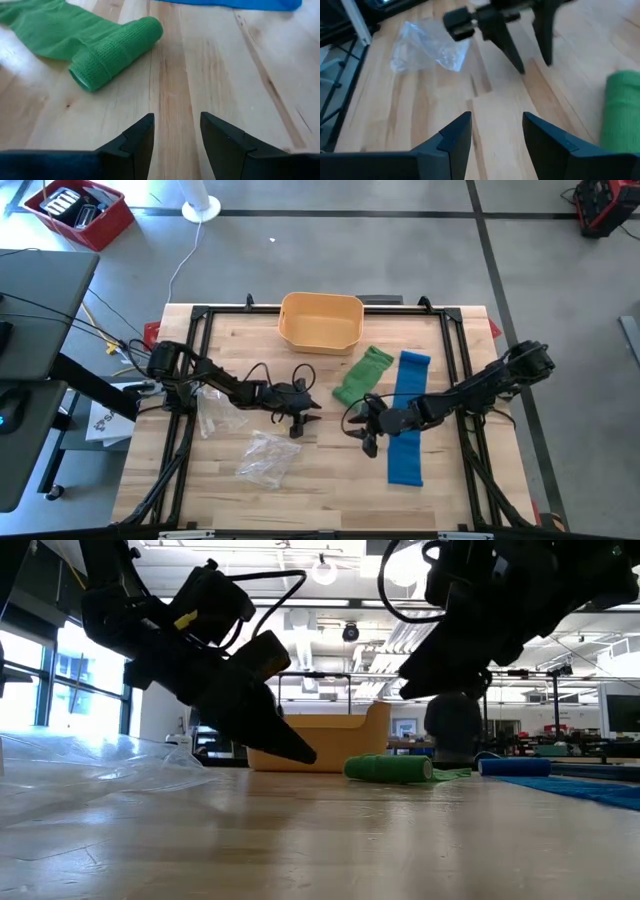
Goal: Roll bandage
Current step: Roll the green bandage
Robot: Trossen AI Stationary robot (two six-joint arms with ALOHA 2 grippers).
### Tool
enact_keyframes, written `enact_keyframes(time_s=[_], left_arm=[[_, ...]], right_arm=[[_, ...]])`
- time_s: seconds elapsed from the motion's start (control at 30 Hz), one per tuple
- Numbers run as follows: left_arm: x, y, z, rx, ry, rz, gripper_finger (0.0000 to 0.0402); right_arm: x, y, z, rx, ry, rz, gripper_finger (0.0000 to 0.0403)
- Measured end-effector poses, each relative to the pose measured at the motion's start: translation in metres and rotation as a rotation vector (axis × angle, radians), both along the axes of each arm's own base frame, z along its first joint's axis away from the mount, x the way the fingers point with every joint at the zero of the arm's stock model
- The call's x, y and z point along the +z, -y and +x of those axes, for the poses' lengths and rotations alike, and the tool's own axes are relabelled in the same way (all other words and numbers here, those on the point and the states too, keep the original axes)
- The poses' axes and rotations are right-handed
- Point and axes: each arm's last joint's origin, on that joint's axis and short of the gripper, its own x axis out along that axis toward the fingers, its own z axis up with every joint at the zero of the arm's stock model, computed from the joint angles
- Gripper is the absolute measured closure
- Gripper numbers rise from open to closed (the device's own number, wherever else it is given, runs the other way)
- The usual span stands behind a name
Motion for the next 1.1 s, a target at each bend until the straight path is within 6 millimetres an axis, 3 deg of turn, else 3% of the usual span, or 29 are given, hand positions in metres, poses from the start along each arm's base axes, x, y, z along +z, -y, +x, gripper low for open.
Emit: enact_keyframes(time_s=[0.27,0.47,0.63,0.77,1.1], left_arm=[[0.02,-0.003,0.003,0.011,0.057,0.011,0.0247],[0.03,-0.021,0.018,0.068,0.027,-0.031,0.0247],[0.023,-0.031,0.017,0.124,-0.05,-0.072,0.0247],[0.015,-0.033,0.016,0.129,-0.073,-0.071,0.0247],[-0.006,-0.036,0.026,0.12,-0.025,0.011,0.0247]], right_arm=[[0.007,-0.01,-0.025,-0.038,-0.104,-0.029,0.0237],[-0.018,-0.02,-0.024,-0.044,-0.171,-0.15,0.0238],[-0.05,-0.017,-0.02,-0.219,-0.21,-0.265,0.0238],[-0.066,-0.016,-0.013,-0.237,-0.21,-0.289,0.0238],[-0.076,-0.003,-0.001,-0.247,-0.203,-0.333,0.0238]])
